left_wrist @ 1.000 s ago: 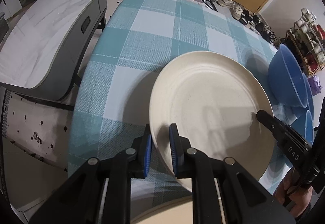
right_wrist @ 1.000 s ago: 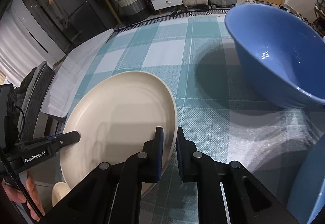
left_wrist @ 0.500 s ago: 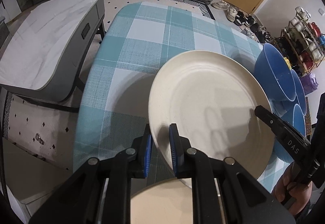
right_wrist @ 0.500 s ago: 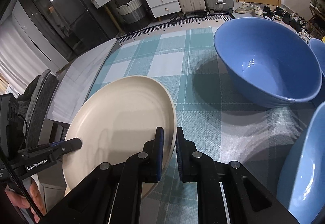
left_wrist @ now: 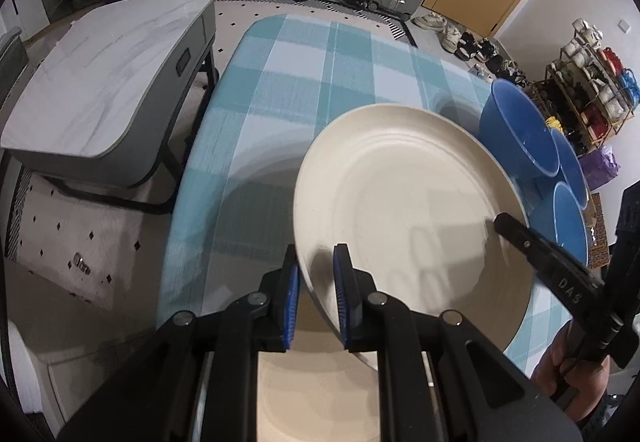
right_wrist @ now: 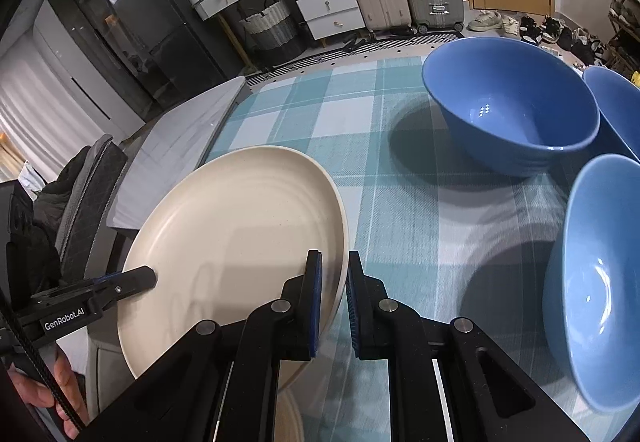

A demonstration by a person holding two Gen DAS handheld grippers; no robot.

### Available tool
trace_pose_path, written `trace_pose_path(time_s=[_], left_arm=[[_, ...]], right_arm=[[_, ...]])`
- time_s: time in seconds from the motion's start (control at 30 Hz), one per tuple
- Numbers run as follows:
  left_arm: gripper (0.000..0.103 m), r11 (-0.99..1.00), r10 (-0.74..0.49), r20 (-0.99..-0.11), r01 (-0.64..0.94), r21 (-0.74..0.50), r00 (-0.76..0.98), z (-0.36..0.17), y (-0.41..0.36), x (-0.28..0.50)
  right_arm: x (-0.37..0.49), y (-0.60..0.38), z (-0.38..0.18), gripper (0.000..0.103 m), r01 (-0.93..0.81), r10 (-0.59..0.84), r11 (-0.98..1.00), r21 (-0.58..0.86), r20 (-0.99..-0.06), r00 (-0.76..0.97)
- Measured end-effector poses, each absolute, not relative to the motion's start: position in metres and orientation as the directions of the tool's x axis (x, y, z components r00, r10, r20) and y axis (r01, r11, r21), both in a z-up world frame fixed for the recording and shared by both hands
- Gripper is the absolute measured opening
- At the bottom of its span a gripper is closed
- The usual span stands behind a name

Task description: Organize plates and bowls

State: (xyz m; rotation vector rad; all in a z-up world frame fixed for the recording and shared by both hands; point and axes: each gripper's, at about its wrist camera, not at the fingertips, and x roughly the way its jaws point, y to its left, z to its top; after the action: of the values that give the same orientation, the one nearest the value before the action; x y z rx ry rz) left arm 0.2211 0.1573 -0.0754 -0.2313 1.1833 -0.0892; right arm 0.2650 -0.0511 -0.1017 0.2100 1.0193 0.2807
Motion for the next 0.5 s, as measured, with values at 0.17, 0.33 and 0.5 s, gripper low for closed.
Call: trace_pose_path(time_s=[0.17, 0.33, 0.5], left_arm=[[0.014, 0.976, -0.162, -0.901, -0.070, -0.207, 0.403, -0.073, 0.165, 0.189], [0.014, 0.976, -0.149, -0.897, -0.086, -0.202, 0.416, -0.076, 0.172, 0.162], [0.014, 0.969, -0.155, -0.895, -0.114, -0.221, 0.418, -0.087, 0.179, 0.139]], right_arm=[[0.237, -0.039, -0.097, 0.011, -0.167, 0.339, 0.941, 0.296, -0.799, 0.497], [0.213, -0.030, -0.098, 0.011, -0.186, 0.346, 0.938, 0.291, -0.795, 0.499], [0.191, -0.022, -0.109, 0.011, -0.198, 0.353, 0.936, 0.292, -0.802, 0.483]])
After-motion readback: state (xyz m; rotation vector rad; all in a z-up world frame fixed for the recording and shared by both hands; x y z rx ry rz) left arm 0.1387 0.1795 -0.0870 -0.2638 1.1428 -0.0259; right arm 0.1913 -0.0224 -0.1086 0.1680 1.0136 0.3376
